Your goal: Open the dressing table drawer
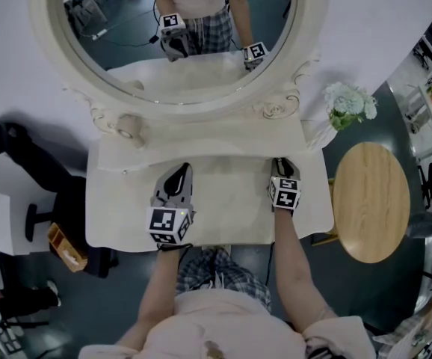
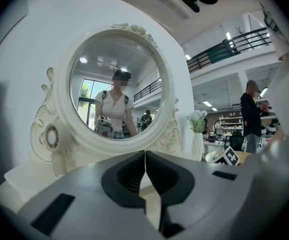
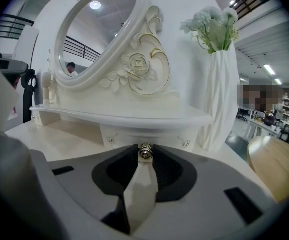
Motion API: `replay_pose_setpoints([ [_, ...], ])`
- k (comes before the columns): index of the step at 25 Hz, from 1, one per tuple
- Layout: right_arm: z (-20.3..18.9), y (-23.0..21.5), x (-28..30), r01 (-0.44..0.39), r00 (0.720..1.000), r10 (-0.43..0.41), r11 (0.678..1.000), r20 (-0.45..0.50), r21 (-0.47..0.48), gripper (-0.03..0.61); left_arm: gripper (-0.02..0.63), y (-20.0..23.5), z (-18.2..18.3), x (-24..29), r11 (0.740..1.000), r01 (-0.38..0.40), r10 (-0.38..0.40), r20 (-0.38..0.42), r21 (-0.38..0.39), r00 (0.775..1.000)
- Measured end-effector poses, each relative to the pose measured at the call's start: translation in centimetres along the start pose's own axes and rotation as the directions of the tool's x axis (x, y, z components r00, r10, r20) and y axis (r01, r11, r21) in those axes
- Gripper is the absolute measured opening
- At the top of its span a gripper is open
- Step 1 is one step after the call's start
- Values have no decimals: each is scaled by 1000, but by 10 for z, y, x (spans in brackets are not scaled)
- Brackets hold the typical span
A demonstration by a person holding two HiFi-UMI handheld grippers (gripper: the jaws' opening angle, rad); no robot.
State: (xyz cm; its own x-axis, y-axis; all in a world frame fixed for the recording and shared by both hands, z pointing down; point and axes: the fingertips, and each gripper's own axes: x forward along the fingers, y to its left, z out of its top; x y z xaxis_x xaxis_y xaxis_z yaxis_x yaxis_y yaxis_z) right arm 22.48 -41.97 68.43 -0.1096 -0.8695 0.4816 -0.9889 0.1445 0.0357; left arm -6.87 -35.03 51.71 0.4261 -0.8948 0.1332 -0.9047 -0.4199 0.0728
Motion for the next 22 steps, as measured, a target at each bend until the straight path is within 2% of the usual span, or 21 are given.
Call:
replay_pose_setpoints([
  [22,-16,4,-33,4,1000,-4,1000,5,17,104,28,-14,0,-1,1000,26,-26,6,1,1000],
])
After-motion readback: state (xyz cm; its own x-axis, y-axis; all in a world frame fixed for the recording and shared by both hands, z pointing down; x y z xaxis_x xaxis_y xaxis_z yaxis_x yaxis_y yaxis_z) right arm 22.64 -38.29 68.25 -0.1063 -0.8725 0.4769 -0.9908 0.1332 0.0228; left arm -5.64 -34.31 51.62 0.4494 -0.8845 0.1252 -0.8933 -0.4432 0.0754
